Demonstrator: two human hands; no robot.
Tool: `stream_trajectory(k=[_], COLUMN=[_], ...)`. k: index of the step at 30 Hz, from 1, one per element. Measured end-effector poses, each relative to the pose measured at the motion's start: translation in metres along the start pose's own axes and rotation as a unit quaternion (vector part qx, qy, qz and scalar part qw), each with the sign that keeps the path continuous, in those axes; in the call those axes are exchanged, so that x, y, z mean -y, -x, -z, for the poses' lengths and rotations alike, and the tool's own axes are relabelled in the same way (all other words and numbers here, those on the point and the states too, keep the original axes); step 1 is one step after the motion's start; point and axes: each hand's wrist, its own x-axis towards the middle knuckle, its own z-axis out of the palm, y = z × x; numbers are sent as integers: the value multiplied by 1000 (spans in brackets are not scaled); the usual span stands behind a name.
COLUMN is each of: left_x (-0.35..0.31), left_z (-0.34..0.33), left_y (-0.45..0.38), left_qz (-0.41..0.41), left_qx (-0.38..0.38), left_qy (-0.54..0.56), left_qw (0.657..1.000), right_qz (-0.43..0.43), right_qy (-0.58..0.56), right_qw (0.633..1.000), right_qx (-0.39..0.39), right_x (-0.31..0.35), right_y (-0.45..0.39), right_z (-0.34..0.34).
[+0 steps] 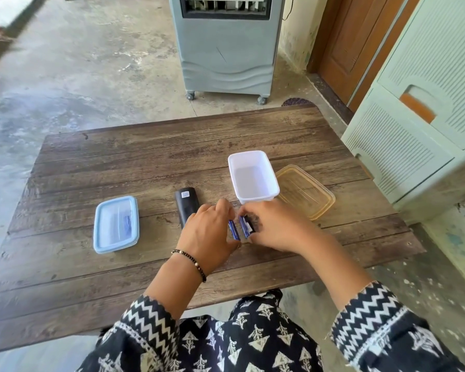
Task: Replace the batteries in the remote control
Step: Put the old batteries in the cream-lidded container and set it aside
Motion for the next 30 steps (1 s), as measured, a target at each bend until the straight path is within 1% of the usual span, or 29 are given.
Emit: stream_trajectory(k=[2, 4, 6, 9, 13, 15, 18, 21, 25, 27, 28, 30], left_x=[-3, -6, -9, -9, -8, -7, -6, -7, -8, -6, -5, -4], left_z=[15, 27, 32, 30, 19, 14, 10, 5, 4, 8, 9, 12], left_y=[-7, -24, -48, -84, -110, -115, -117, -118, -116, -111, -107, -96], left_qz=[-9, -21, -26, -24, -21, -19, -14, -12, -7, -4, 2, 28], left_qx=[-42, -75, -86, -62, -3, 15, 21, 22, 39, 22, -3, -61], left_qy=[17, 30, 33, 29, -20, -43, -59, -75, -79, -31, 9, 86], left_qw=[999, 996, 995, 997, 1000, 999, 998, 997, 996, 999, 1000, 994], right_qz=[-22, -27, -31, -39, -37, -38, -39, -44, -54, -53, -57, -77], right_qy=[-37, -27, -5, 51, 143, 172, 204, 219, 199, 130, 75, -27], right_qw=[999, 996, 994, 993, 986, 981, 973, 970, 976, 986, 988, 972], right_qx=[-30, -76, -105, -94, -76, -82, -97, -94, -77, -88, -120, -220], right_x=[-9, -19, -26, -33, -36, -35, -33, -33, -35, -38, -42, -52], right_y=[0, -8, -20, -41, -63, -68, -72, -74, -75, -68, -63, -47], right_z=[18, 36, 49, 53, 44, 41, 36, 29, 26, 30, 32, 35])
